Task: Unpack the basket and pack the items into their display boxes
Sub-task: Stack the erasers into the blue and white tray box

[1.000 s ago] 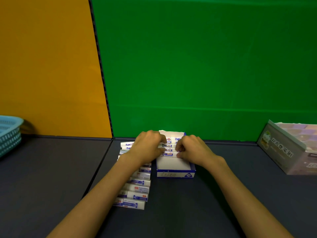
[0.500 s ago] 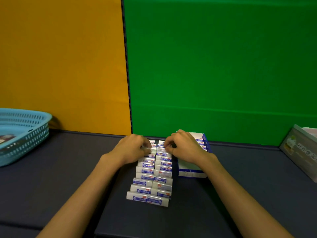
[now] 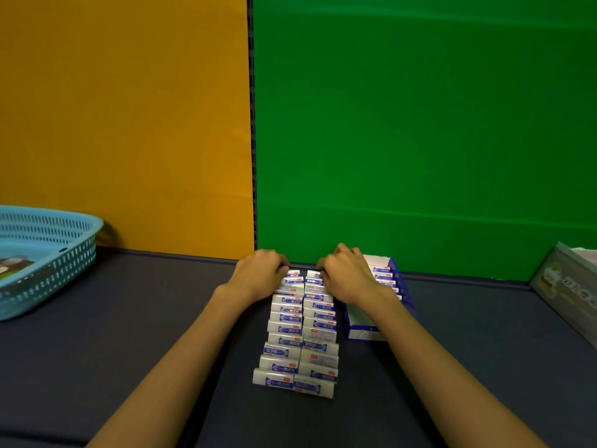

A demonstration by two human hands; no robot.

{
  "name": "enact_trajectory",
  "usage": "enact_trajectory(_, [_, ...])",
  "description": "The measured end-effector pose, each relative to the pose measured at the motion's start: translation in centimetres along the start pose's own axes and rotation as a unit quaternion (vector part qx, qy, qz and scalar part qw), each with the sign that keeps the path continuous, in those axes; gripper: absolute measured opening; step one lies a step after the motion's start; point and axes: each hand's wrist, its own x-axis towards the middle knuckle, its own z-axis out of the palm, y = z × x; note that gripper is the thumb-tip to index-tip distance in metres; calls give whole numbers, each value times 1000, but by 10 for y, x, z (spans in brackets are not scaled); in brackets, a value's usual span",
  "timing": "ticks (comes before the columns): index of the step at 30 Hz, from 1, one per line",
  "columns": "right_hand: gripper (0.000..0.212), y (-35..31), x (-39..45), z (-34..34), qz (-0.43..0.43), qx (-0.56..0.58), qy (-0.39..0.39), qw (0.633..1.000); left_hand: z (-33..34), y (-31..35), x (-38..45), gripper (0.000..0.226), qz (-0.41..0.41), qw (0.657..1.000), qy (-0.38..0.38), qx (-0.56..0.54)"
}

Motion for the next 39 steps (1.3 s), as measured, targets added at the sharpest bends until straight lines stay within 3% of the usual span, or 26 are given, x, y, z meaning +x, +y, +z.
enact_trajectory(8, [21, 7, 8, 7, 5, 34, -36, 999, 0, -4, 15, 18, -8, 999, -36, -21])
enact_trajectory(18, [26, 8, 15, -1, -7, 83, -61, 995, 8, -8, 19, 26, -17, 996, -80, -35])
enact_trajectory(23, [21, 8, 16, -2, 2, 102, -81, 991, -1, -12, 14, 22, -54, 987, -57, -143])
enact_trajectory(27, [19, 13, 16, -7, 26, 194, -67, 978, -11, -9, 8, 20, -75, 967, -63, -236])
enact_trajectory(29, [17, 17, 16, -9, 38, 274, -42, 960, -14, -7, 6, 18, -81, 958, -60, -270])
enact_trajectory(31, [20, 19, 14, -13, 51, 389, -26, 919, -16, -2, 5, 15, -89, 946, -51, -307])
enact_trajectory(35, [26, 26, 5, -25, 72, 541, -26, 838, -24, 12, 3, 13, -99, 886, -67, -447])
enact_trajectory(39, [26, 33, -6, -35, 98, 642, -22, 760, -32, 27, 0, 18, -99, 843, -88, -521])
